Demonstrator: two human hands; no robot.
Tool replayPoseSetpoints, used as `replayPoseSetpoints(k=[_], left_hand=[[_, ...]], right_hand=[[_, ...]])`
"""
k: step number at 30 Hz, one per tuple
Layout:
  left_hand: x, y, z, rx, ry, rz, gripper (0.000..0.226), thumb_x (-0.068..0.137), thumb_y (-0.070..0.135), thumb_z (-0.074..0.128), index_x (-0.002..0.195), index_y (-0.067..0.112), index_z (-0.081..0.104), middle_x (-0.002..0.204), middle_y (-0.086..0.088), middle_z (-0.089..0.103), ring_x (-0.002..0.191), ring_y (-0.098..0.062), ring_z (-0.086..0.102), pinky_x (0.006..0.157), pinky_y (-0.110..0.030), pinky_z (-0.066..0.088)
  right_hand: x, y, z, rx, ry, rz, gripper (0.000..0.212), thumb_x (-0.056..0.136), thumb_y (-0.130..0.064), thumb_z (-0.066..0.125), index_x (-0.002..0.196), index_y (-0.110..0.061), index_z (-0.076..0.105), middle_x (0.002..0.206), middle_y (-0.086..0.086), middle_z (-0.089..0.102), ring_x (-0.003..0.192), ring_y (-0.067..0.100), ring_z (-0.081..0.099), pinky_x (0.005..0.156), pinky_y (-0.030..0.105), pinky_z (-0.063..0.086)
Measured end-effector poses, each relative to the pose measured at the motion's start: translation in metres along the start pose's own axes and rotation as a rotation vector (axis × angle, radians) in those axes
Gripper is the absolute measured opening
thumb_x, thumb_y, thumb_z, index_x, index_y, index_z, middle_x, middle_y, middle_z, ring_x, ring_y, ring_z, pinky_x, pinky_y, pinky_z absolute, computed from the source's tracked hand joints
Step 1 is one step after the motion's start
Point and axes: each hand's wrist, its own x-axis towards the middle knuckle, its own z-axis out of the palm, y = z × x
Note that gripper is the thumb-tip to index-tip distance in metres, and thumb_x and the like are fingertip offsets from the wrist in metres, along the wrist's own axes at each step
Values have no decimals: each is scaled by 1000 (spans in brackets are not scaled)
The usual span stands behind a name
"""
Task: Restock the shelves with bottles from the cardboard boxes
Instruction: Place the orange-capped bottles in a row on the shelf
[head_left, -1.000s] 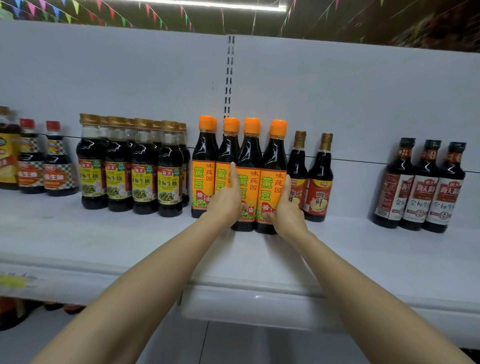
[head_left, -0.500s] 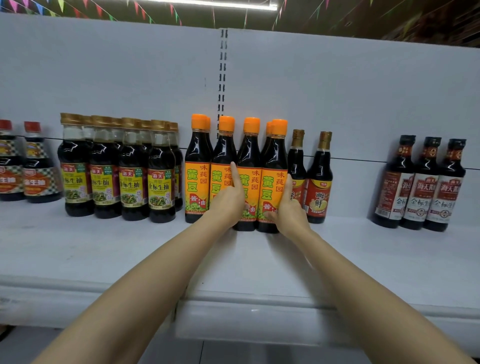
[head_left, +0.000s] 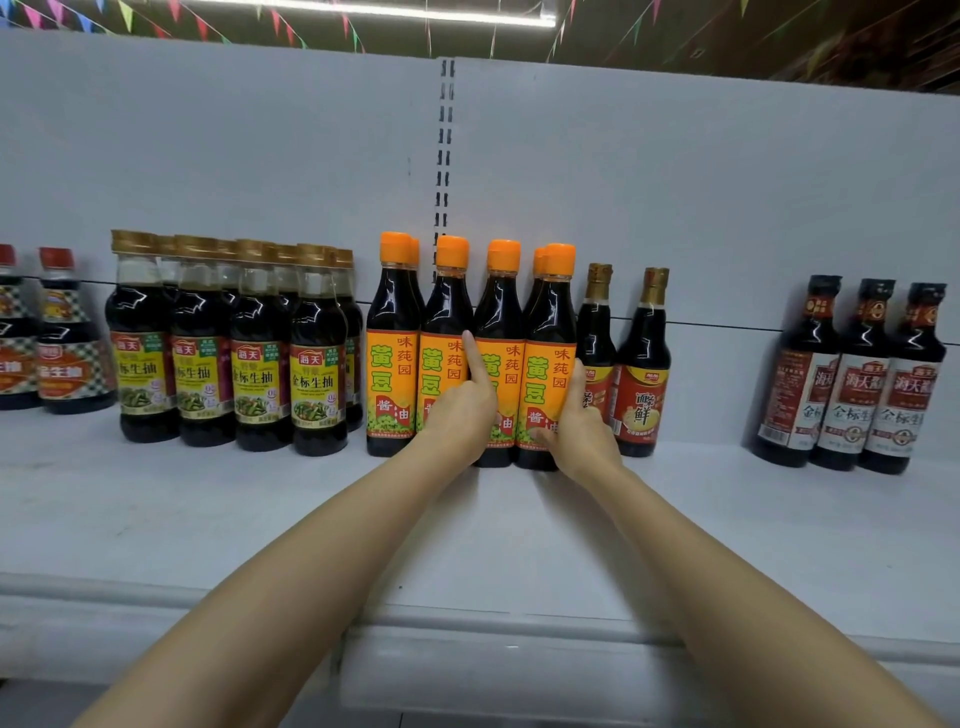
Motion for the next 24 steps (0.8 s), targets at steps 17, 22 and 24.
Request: replayPoseSetpoints(k=[17, 22, 24], left_hand=[[-12, -2, -6, -42, 3, 27, 101, 92, 4, 54, 143, 20, -32, 78, -8, 62, 61, -20, 55, 54, -32, 47], [-14, -9, -22, -85, -167, 106, 99, 93, 10, 55, 145, 25, -28, 74, -8, 60, 59, -19, 55, 52, -30, 47], [-15, -5, -33, -106, -201, 78, 90, 94, 16, 56, 151, 22, -12, 75, -7, 60, 60, -18, 54, 52, -30, 46]], right_hand=[[-11, -7, -15, -180, 107, -155, 89, 97, -30, 51, 148, -31, -23, 117, 12, 55, 96, 31, 60, 76, 43, 52], [-16, -14, -26, -257, -29, -108, 86, 96, -27, 51, 148, -39, -17, 124, 12, 51, 106, 32, 55, 83, 43, 49], [-22, -17, -29, -238, -21, -101, 84, 96, -25, 51, 149, -41, -13, 124, 12, 50, 105, 32, 55, 82, 42, 48]])
